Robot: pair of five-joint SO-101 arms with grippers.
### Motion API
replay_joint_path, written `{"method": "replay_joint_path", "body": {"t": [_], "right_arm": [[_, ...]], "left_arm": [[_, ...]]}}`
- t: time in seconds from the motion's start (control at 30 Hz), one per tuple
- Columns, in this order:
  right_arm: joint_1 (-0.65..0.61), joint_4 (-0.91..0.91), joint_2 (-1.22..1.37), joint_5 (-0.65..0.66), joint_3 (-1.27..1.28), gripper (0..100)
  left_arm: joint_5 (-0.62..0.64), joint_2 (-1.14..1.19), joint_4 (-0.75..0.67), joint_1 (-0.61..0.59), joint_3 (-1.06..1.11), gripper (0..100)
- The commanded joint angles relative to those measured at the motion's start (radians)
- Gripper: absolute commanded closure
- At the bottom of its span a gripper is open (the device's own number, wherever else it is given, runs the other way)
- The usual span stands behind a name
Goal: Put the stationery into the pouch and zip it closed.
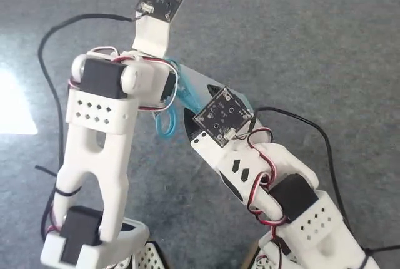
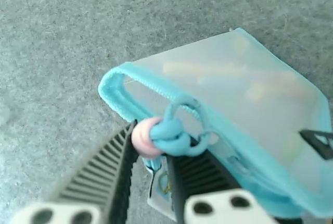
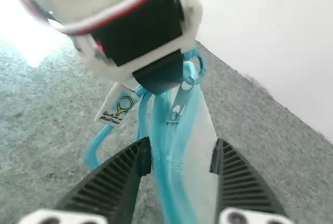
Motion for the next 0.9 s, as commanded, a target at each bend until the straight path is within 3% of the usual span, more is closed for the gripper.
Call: {"method": "replay_joint_path", "body": {"t": [0.0,0.03,0.5,0.87], "right_arm": [[-0.001,-0.024,-0.022,-0.003,-0.069,96.0],[0.005,-0.031,-0.022,-0.003,-0.068,99.8],[0.059,0.033,-0.033,0.052,-0.063,99.0],[0.061,0.088,-0.033,0.086,-0.063,99.0]], "left_arm": [[-0.017,-0.003,-0.028,0.009,0.015,99],[-0.017,-0.005,-0.032,0.009,0.019,99],[-0.068,-0.003,-0.035,-0.037,0.028,99],[-0.18,-0.003,-0.301,-0.221,0.297,99]]}}
